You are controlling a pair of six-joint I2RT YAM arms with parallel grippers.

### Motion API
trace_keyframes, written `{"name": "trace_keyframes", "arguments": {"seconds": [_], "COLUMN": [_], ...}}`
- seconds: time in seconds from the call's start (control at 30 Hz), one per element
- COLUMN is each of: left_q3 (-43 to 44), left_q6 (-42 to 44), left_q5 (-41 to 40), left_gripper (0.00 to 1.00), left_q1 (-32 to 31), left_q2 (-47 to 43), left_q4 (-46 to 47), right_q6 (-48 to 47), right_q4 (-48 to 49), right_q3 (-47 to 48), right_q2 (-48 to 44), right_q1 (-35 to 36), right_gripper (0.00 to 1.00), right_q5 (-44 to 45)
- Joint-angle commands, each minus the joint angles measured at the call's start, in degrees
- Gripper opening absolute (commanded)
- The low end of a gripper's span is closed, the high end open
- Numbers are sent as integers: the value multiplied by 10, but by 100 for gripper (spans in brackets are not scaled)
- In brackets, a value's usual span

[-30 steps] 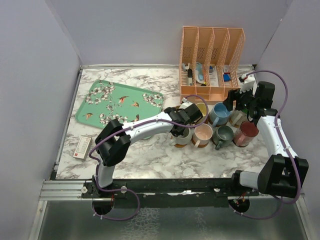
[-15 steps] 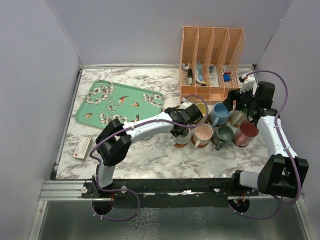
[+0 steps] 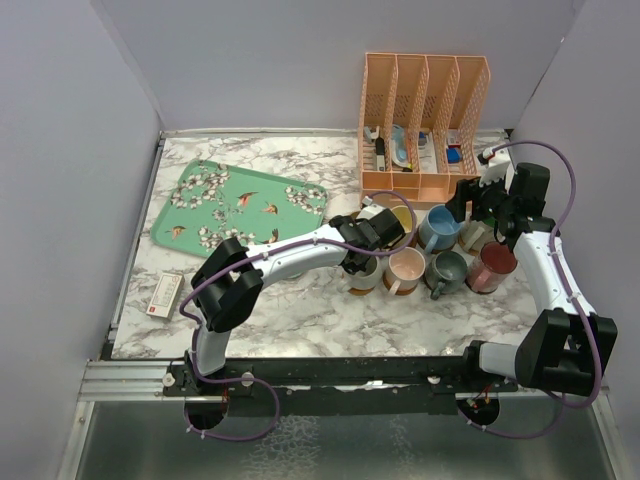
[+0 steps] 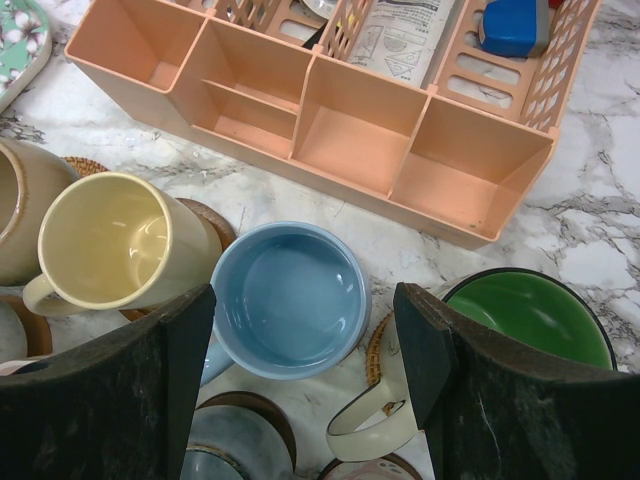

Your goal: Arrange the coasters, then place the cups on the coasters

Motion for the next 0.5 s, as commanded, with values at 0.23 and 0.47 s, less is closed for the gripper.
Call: {"name": "trace_keyframes", "arguments": {"seconds": [0.23, 0.47], "left_q3": [1, 0], "left_q6": [-10, -10], "left_q5": [-10, -11], "left_gripper": [6, 9], "left_q1": [-4, -4], "left_q2": [-14, -14], "left_q4": [21, 22], "right_q6": [-8, -9], "right_q4": [11, 11], "right_q3": [-5, -5], "right_q2": [-1, -1], "right_q1": [-4, -4], "right_gripper": [73, 73], "right_q5": [-16, -17]}}
